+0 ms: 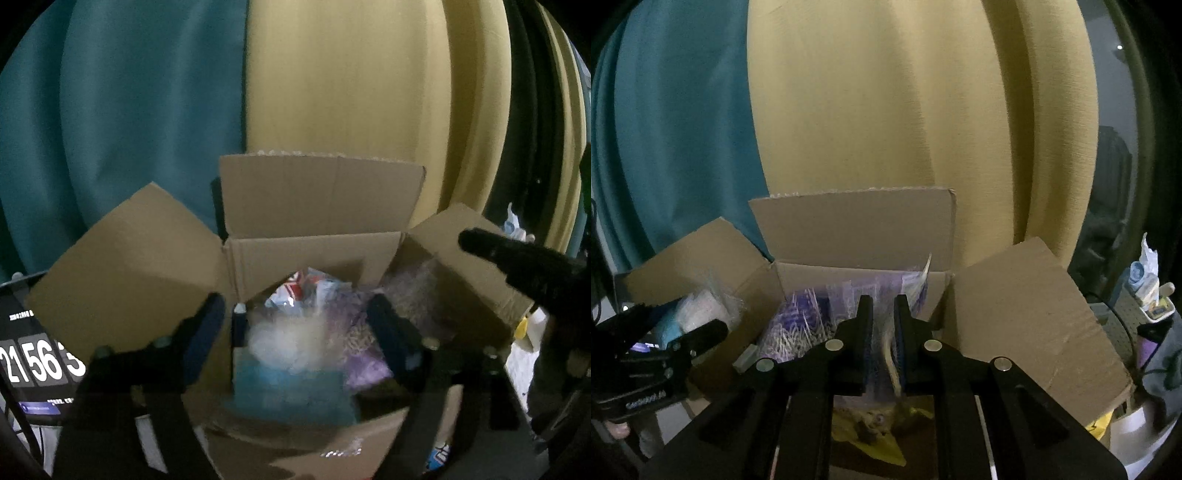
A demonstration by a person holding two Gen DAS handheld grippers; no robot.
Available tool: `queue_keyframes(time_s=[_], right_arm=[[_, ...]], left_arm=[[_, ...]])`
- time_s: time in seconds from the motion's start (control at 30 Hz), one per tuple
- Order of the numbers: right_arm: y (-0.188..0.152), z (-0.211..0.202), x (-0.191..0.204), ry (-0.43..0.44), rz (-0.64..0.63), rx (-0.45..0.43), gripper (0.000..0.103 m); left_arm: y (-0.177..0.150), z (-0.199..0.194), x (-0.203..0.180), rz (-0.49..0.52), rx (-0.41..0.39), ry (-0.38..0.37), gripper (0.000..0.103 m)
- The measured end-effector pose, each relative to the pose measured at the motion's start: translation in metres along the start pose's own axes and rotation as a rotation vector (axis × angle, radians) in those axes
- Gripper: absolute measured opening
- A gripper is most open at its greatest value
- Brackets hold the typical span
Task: Organize snacks
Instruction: 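Carry both bags over the box and open both grippers to drop them, then withdraw both grippers from the box back toward the snack pile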
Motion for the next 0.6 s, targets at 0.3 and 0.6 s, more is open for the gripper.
queue_keyframes(time_s=[0.3,0.6], right_arm=[[0.002,-0.016,0.007,0.015,-0.013,0.008,0.037],[0.002,-0.055,0.011,0.024,-0.016,-0.007,0.037]], left_arm=[[0.008,-0.023,-0.001,-0.018,-0.029,-0.005,0.093],[0.011,-0.065,-0.009,-0.030,-0.065,-0.035,0.096]])
Point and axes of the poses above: each gripper's, at about its wrist camera, not at the fingertips, and z roughly the way its jaws point, x to its left, y to its top, the point moved 10 cm from there along z, roughly the way its jaws point, and after that the axes turned 1 degree about -z, right-handed, at the moved point
